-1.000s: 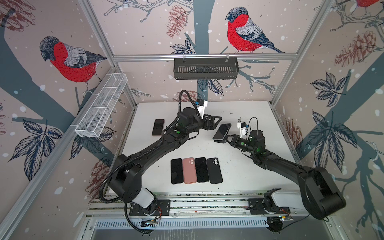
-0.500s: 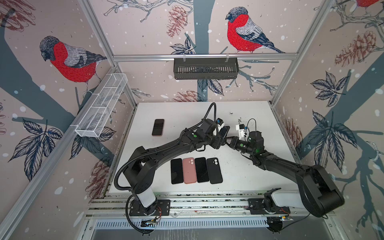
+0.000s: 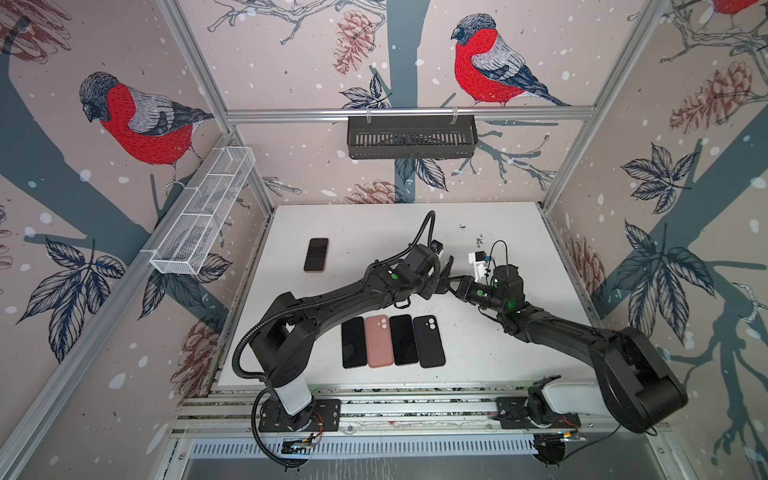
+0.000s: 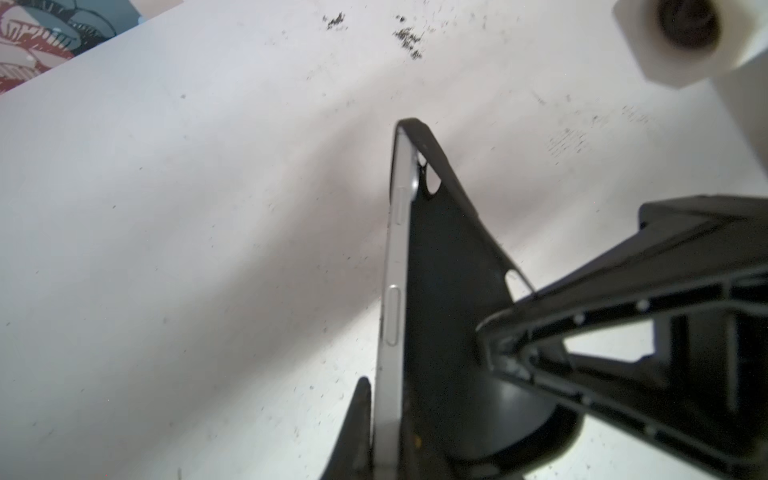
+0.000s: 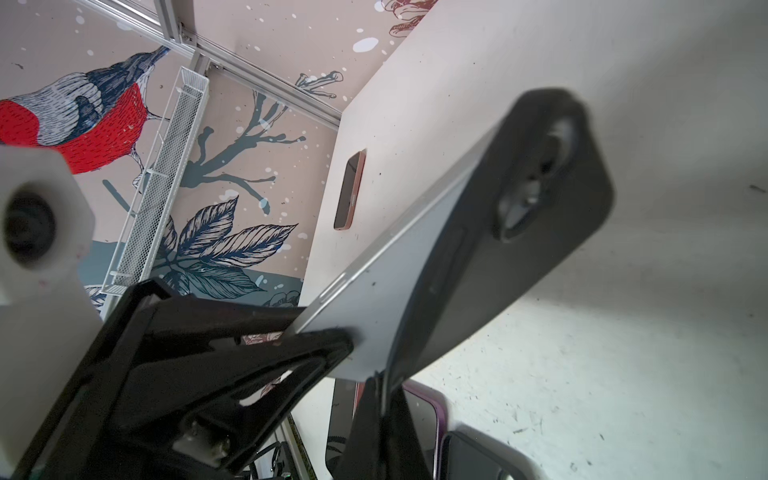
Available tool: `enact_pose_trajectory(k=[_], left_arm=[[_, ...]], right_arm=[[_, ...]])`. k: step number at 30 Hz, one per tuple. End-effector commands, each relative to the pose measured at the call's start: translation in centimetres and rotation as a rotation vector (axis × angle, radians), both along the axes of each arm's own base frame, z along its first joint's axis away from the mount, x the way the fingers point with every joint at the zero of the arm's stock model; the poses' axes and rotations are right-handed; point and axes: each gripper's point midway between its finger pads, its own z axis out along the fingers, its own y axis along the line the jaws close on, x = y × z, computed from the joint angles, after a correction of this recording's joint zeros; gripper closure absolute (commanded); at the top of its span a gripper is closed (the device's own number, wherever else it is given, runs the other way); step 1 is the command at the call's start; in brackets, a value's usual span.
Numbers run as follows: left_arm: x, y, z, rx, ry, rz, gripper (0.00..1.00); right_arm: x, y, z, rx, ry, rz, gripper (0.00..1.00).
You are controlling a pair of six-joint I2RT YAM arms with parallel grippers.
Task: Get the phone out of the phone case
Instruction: 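Grasp the silver phone edge at the case opening with the left gripper, then pull the silver phone out of the black case with the left gripper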
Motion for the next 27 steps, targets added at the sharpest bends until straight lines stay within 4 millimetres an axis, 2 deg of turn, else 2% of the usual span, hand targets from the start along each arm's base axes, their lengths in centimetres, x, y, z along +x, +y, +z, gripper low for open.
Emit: enact_pose_trajectory(k=[1, 4, 6, 8, 12, 14, 19, 21, 24, 27], left_arm=[[1.9, 3.1, 1.7, 0.006, -0.119, 0.179, 0.96], [1.8, 5.5, 2.8, 0.027, -0.180, 0.255, 0.98], [1.8, 7.9, 3.6, 0.069, -0.227, 0.328, 0.99], [1.5, 11.3, 4.0, 0.150, -0.269, 0.426, 1.00], [0.3, 17.6, 3.3, 0.297, -0.278, 0.583, 1.00], [-0.6, 20.0, 2.1, 0.351, -0.264, 0.629, 1.00], [-0.4, 22.2, -1.2, 0.479, -0.203, 0.669, 1.00], [0.0, 22.3, -2.7, 0.519, -0.179, 0.663, 1.00], [0.5, 21.8, -4.8, 0.558, -0.166, 0.635, 1.00], [1.1, 22.2, -6.3, 0.599, -0.171, 0.631, 1.00]], right_arm=[[-0.2, 1.5, 2.3, 0.056, -0.088, 0.062, 1.00], [0.1, 1.9, 1.6, 0.057, -0.064, 0.063, 1.00], [0.4, 2.0, 0.7, 0.041, -0.035, 0.053, 1.00], [0.9, 2.0, -0.5, 0.013, 0.001, 0.048, 1.00], [1.5, 2.7, -1.6, 0.001, 0.032, 0.058, 1.00], [1.8, 3.7, -2.2, 0.004, 0.047, 0.084, 1.00], [2.4, 8.1, -2.7, 0.026, 0.075, 0.192, 1.00], [2.7, 9.6, -3.1, 0.025, 0.086, 0.215, 1.00], [3.0, 11.4, -4.5, 0.000, 0.123, 0.236, 1.00], [3.3, 12.4, -6.4, -0.016, 0.183, 0.238, 1.00]])
